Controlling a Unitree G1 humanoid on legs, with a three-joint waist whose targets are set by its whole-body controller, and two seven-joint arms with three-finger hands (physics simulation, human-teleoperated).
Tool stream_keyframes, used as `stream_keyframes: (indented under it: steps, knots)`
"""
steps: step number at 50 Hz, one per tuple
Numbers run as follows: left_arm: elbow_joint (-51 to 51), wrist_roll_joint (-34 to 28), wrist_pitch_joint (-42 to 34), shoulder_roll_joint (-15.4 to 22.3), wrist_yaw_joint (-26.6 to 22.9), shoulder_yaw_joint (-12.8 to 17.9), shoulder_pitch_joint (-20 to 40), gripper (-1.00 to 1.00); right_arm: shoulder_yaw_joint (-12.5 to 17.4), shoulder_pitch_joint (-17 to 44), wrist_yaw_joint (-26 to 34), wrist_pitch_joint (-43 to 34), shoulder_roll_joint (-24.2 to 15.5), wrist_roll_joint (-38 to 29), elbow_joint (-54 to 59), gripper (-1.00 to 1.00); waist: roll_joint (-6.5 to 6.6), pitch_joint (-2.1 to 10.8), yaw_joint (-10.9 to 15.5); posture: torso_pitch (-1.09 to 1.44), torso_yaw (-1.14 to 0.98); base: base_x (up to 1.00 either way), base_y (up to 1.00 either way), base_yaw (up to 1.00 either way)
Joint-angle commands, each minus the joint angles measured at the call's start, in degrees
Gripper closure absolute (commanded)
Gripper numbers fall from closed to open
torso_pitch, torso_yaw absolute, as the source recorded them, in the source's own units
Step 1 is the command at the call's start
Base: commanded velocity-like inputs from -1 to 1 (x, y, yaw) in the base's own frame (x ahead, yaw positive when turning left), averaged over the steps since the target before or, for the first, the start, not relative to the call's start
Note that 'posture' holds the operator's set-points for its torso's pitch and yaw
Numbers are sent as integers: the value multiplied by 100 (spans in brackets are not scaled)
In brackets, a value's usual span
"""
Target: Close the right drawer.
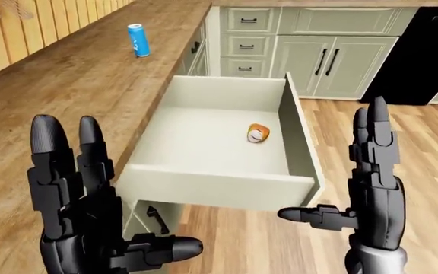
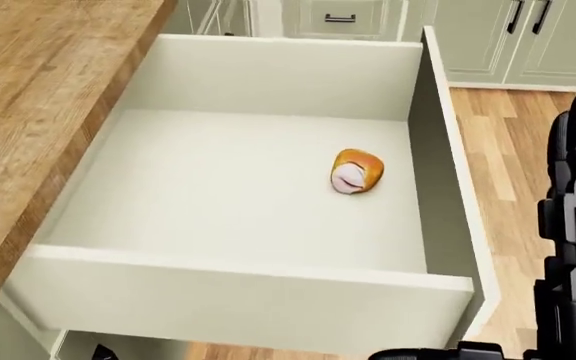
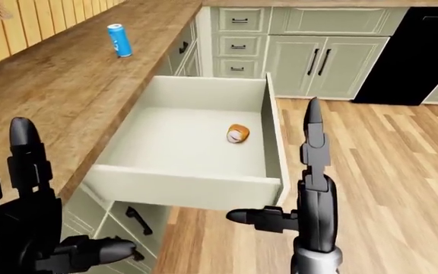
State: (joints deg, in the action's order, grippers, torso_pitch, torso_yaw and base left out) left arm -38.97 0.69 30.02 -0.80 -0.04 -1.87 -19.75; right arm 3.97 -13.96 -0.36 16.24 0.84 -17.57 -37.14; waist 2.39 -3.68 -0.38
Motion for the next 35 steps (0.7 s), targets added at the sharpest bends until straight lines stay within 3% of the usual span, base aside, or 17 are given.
stream_keyframes:
  steps: [1,2,3,4,5,11,14,16,17,19,21,24,27,29,30,34,35]
  knots:
    - [-114,32,100,19,17,45,27,-100,-30,47,-17,119,8,1,-159,-100,56,47,7,0,0,10,0,0]
    - [-114,35,102,20,15,47,26,-100,-26,47,-20,130,5,6,-147,-100,256,129,16,0,0,10,0,0]
    - [-122,36,93,18,14,46,26,-100,-25,47,-21,137,4,13,-137,-100,176,129,58,0,0,10,0,0]
    - [-140,30,79,16,15,45,24,-100,-29,50,-18,127,5,4,-145,-100,124,44,86,0,0,10,0,0]
    - [-174,28,55,13,18,43,19,-100,-31,51,-13,110,6,3,-166,-100,131,18,77,0,0,9,0,0]
    - [-17,52,186,14,-5,65,41,-100,-33,60,1,68,8,-7,-197,-100,-135,77,103,0,0,10,0,0]
    - [-70,37,139,7,-2,49,30,-100,-21,67,-4,92,-2,7,-163,-100,-375,107,122,0,0,10,0,0]
    - [-112,32,117,8,3,42,14,-100,-15,57,-6,117,-1,24,-163,-100,-726,213,99,0,0,10,0,0]
    - [-116,32,114,8,4,39,11,-100,-14,54,-6,130,-2,30,-153,-100,-441,147,31,0,0,10,0,0]
    - [-112,28,108,10,8,37,19,-100,-8,67,-12,147,-4,17,-126,-100,-518,109,27,0,0,10,0,0]
    - [-41,43,179,15,-1,46,21,-100,-3,66,-18,173,-1,23,-99,-100,-455,143,17,0,0,10,0,0]
    - [10,47,226,14,-8,54,25,-100,-1,55,-24,220,-5,28,-60,-100,-313,57,30,0,0,10,0,0]
    - [61,57,270,14,-13,61,28,-100,-6,44,-22,219,2,25,-69,-100,-103,34,14,0,0,10,0,0]
    - [76,54,289,13,-17,63,27,-100,-5,47,-31,245,0,13,-38,-100,196,117,8,0,0,10,0,0]
    - [88,55,291,12,-16,66,35,-100,-1,53,-32,243,0,21,-32,-100,156,137,23,0,0,10,0,0]
    - [-42,40,190,9,-7,50,10,-100,4,73,-41,203,9,36,-16,-100,-17,0,104,0,0,8,0,0]
    - [-69,35,160,9,-3,42,9,-100,-3,73,-35,204,9,89,-17,-100,-60,114,73,0,0,0,0,0]
